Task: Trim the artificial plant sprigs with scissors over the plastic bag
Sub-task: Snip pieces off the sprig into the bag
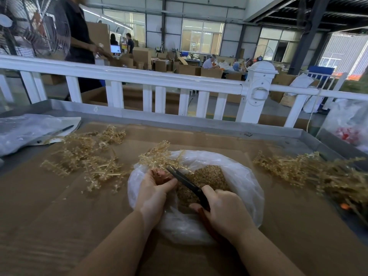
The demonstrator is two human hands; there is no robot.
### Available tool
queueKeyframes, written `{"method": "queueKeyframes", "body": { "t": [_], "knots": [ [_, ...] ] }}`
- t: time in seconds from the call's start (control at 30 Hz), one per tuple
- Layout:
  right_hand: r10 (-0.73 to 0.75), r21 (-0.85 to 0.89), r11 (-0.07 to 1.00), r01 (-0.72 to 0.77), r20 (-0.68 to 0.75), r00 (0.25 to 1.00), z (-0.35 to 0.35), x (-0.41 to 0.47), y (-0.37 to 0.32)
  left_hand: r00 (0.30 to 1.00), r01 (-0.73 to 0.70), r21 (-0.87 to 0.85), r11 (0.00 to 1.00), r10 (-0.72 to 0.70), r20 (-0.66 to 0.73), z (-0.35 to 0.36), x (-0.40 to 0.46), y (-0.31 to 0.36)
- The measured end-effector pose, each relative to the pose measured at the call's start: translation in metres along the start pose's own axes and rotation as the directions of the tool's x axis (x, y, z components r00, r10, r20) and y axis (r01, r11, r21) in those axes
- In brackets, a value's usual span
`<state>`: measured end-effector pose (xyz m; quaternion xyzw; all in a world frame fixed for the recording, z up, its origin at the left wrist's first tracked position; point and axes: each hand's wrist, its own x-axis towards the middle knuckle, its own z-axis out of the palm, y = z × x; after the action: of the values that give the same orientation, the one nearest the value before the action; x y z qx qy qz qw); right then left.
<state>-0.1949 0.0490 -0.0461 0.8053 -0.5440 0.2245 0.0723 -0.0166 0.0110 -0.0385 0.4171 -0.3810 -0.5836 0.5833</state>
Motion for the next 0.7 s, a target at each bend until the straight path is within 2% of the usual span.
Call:
{"method": "queueKeyframes", "body": {
  "t": [0.2,0.5,0.7],
  "knots": [
    [-0.006,0.002,1.000,0.006,0.011,1.000,0.0007,0.0002,-0.0002,0.999,0.038,-0.135,0.990,-0.042,-0.025,0.0027,0.0030,-0.0010],
    [0.007,0.021,1.000,-0.007,0.013,1.000,-0.0019,-0.0005,-0.0017,0.997,-0.005,-0.064,0.998,0.000,-0.079,-0.0001,0.0053,-0.0044],
    [0.018,0.050,0.999,-0.018,-0.005,1.000,-0.0087,-0.0002,-0.0035,0.996,0.078,-0.224,0.971,-0.086,-0.025,0.0024,0.0065,0.0032]
  ]
}}
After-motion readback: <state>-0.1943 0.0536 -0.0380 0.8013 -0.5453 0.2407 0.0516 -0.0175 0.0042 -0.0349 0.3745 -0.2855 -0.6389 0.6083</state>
